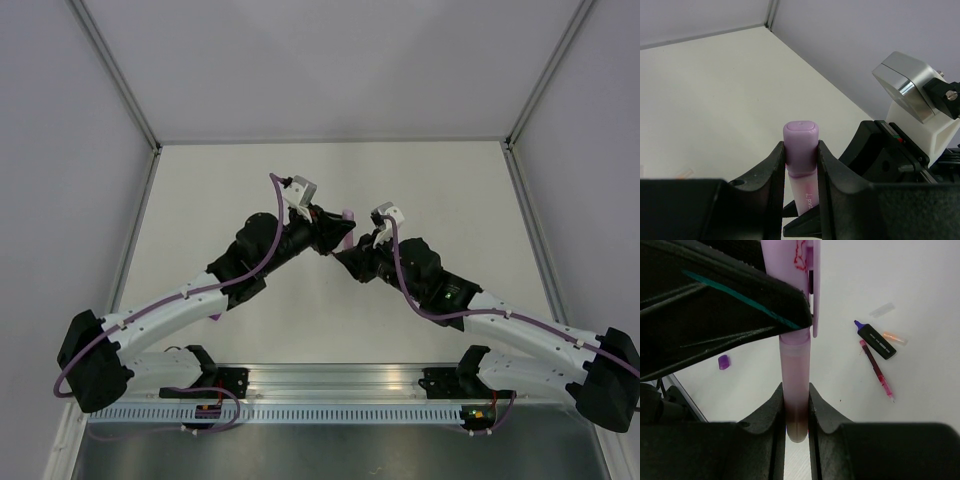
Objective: Insert the pens into the pen caps
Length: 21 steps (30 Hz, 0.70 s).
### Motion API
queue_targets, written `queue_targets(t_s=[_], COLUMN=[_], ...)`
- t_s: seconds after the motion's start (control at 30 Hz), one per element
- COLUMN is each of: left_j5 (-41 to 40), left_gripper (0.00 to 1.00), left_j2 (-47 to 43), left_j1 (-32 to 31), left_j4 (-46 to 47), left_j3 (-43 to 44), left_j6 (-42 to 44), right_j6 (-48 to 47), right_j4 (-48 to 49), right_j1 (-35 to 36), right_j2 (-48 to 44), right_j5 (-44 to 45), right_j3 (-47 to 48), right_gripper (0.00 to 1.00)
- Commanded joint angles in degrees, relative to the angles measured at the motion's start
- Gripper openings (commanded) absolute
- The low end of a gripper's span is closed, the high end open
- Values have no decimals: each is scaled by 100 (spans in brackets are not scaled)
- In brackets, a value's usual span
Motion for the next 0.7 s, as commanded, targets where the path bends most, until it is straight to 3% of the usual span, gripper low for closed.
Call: queue_targets(t_s=[0.0, 0.2, 0.4, 0.43, 0.6, 0.67], left_j5=[219, 659, 922, 932, 835, 905], left_gripper=[9, 21, 42, 50, 60, 68], left_j2=[-95, -332, -806, -850, -1009, -1009], left_j1=[-56, -65, -65, -65, -64, -56], left_j4=[-307, -430, -53, -18, 27, 36], left_j3=[-83, -329, -627, -689, -646, -602], left_j6=[175, 131, 297, 306, 210, 166], right_j6=[-28, -72, -107, -116, -90, -72], right_j4=[539, 521, 618, 627, 697, 706], right_j1=[-33, -42, -33, -42, -42, -42], right_j2=[-58, -119, -102, -93, -110, -128], right_j5=[211, 229, -192, -228, -412, -518], right_j3=[189, 180, 197, 206, 189, 189], right_gripper=[0, 0, 0, 0, 0, 0])
